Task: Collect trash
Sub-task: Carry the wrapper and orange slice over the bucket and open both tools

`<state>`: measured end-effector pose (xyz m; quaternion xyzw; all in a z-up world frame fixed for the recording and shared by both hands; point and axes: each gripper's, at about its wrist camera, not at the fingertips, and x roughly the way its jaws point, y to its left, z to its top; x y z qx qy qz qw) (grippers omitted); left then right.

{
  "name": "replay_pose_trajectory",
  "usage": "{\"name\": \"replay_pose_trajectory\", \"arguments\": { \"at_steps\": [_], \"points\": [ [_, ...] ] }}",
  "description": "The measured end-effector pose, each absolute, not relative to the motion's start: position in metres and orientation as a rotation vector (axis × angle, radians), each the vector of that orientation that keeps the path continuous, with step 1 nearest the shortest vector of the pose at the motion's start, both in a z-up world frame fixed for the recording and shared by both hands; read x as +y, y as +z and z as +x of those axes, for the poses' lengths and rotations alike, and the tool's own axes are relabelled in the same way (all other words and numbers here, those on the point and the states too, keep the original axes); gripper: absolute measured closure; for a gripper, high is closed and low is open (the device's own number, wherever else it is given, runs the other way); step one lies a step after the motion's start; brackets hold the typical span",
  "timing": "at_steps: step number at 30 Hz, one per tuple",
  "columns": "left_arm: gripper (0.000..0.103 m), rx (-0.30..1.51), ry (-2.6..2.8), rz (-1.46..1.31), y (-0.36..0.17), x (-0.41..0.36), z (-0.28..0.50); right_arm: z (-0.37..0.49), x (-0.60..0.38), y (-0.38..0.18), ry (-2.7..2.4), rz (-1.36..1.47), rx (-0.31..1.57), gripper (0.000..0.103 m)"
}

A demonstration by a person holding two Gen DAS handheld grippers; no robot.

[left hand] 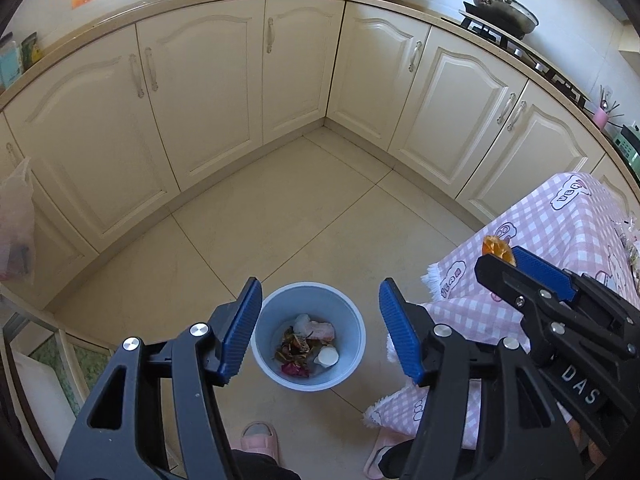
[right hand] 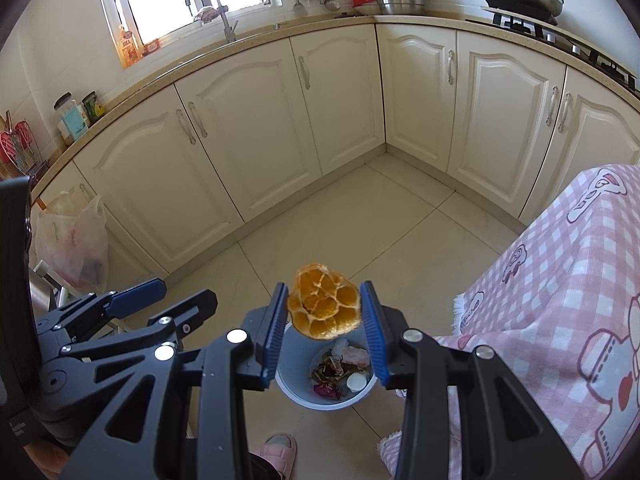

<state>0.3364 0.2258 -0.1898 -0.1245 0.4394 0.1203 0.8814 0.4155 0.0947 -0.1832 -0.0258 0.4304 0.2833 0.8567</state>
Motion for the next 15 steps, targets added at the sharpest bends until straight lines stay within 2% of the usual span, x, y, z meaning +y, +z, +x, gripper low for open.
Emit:
{"name": "replay_pose_trajectory", "arguments": {
  "at_steps": [15],
  "points": [
    [0.043,0.937,0.308,-0.282,-0.197,0.248,0.329,0.423,0.129,-0.184,0.658,-0.049,0.89,0.065]
  ]
}}
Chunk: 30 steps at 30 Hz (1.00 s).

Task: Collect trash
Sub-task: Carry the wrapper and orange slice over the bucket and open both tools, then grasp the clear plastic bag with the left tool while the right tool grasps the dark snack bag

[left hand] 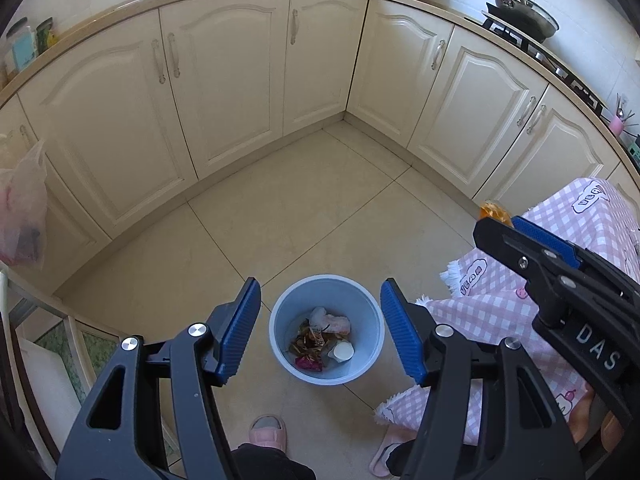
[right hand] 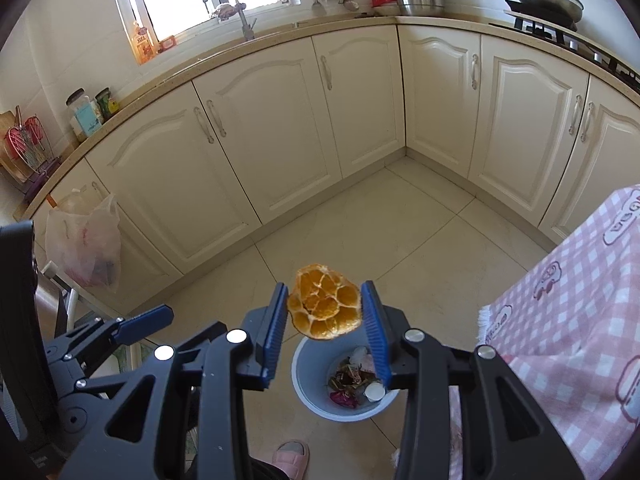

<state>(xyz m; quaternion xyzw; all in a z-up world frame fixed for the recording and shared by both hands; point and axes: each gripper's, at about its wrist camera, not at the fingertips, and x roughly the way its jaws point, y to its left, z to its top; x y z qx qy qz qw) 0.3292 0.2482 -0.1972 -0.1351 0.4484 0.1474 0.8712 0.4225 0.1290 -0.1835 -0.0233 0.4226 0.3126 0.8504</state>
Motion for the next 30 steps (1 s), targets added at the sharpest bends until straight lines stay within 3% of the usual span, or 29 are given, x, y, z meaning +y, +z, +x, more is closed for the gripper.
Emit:
{"name": "replay_pose_trajectory", "arguments": {
  "at_steps": [4,9,13,15,18,30],
  "points": [
    [0.043,0.93,0.31,-0.283,-0.195,0.249,0.329,0.424,0.134,-0.182,0.658,-0.053,0.875,0.052],
    [0.041,0.915,0.304,-0.274,-0.19,0.244,0.328,0.422,0.126,-0.18,0.636,-0.055,0.866,0.05],
    [0.039,0.898,0.29,-0.264,-0.179,0.231,0.327,0.417,0.105,-0.168,0.594,-0.048,0.838,0.037],
    [0.029,0.881,0.283,-0.249,-0.172,0.221,0.326,0.415,0.092,-0.161,0.575,-0.036,0.822,0.033],
    [0.023,0.841,0.262,-0.219,-0.158,0.201,0.323,0.411,0.063,-0.146,0.536,-0.022,0.788,0.027],
    [0.008,0.723,0.067,-0.085,-0.106,0.068,0.33,0.379,-0.112,-0.088,0.266,0.048,0.615,0.016]
  ]
}}
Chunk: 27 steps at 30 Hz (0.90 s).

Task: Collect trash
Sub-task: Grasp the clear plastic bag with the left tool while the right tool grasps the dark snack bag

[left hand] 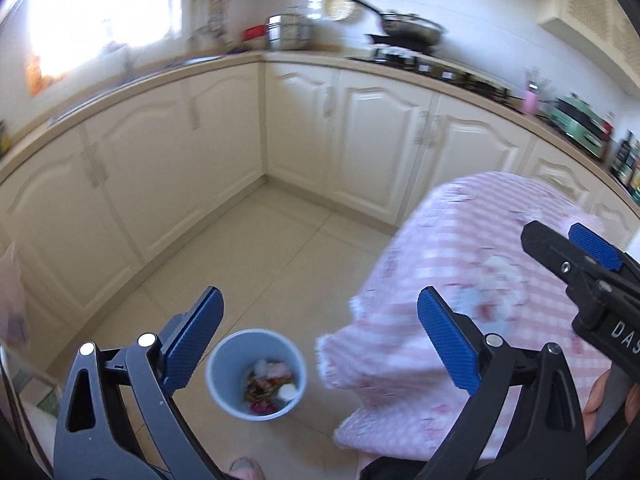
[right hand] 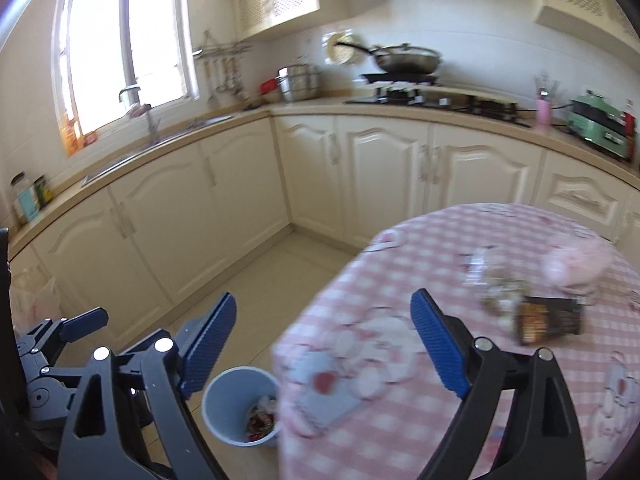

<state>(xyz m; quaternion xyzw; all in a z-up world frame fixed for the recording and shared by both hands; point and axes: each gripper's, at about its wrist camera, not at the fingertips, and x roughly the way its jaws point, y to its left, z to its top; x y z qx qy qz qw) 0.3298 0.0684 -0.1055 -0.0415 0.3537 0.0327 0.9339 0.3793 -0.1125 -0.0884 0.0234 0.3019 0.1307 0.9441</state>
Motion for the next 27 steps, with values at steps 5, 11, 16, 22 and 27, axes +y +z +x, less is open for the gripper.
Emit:
{"name": "replay_pose_trajectory", "arguments": {
  "at_steps": [5,11,16,22,27],
  "points": [
    [0.008,0.728,-0.05,-0.029,-0.099,-0.001,0.344,0.372,-0.202,-0.086,0.125,0.101,0.595,0.014],
    [0.008,0.75,-0.158,0.024,-0.1,-0.076,0.367,0.375,-0.282,-0.105,-0.006,0.171,0.641,0.014],
    [0.008,0.782,-0.204,0.033,-0.11,-0.112,0.389,0.389,-0.317,-0.129,-0.064,0.209,0.704,0.014],
    [0.008,0.805,-0.208,0.056,-0.119,-0.134,0.416,0.43,-0.329,-0.153,-0.039,0.231,0.799,0.015],
    [0.008,0.821,-0.22,0.04,-0.124,-0.141,0.436,0.444,-0.331,-0.165,-0.002,0.243,0.855,0.068]
  ]
}}
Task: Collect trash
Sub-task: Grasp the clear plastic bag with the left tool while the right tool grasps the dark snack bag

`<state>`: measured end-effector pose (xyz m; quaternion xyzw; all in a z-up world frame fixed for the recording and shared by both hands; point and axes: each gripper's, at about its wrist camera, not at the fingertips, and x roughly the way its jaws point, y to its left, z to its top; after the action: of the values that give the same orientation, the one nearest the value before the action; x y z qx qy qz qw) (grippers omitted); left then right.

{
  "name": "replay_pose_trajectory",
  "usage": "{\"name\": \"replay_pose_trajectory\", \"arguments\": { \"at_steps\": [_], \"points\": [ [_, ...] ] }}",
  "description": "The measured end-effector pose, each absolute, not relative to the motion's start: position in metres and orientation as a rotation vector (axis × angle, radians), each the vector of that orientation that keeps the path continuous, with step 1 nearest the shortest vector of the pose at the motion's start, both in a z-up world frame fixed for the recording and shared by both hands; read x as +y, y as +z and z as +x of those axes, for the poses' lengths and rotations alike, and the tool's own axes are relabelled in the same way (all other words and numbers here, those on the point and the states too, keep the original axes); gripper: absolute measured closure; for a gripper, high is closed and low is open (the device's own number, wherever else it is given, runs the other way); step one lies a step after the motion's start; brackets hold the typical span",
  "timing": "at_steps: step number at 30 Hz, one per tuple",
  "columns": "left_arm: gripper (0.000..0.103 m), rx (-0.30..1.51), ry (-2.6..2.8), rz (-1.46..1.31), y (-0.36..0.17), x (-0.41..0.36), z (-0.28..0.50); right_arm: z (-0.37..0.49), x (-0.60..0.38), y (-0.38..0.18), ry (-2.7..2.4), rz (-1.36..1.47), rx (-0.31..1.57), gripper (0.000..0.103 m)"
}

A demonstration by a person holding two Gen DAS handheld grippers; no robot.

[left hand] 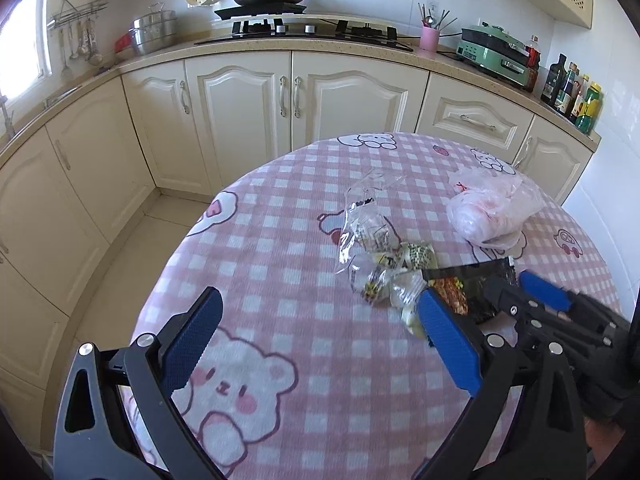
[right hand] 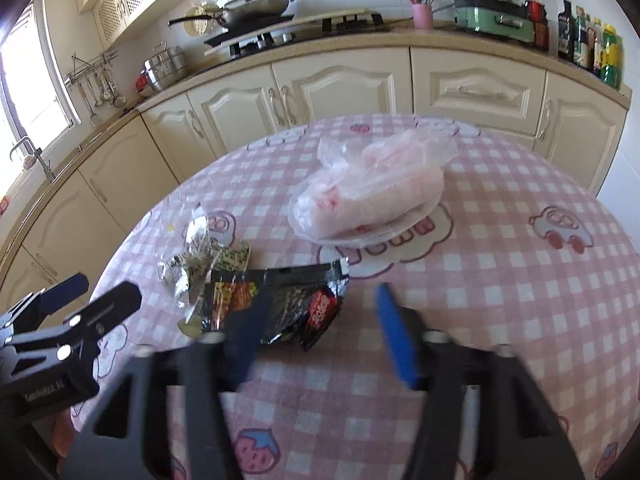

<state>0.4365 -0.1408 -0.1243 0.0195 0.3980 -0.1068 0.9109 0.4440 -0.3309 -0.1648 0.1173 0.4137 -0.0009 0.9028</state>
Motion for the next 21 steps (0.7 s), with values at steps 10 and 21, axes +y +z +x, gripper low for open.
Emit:
{"name": "replay_pose_trajectory", "arguments": {
  "at_steps": [10,21],
  "points": [
    [0.036,0.876,-0.279,0.053,-0.139,-0.162,0.461,0.438,-0.335,-0.162,0.02,0.251,0.826,0.086],
    [0.073,0.859,-0.337,0.007,-0.132,-0.153,0.448,0.43,-0.331,-0.152,0.011,0.213,0.781,0.089]
  ]
}}
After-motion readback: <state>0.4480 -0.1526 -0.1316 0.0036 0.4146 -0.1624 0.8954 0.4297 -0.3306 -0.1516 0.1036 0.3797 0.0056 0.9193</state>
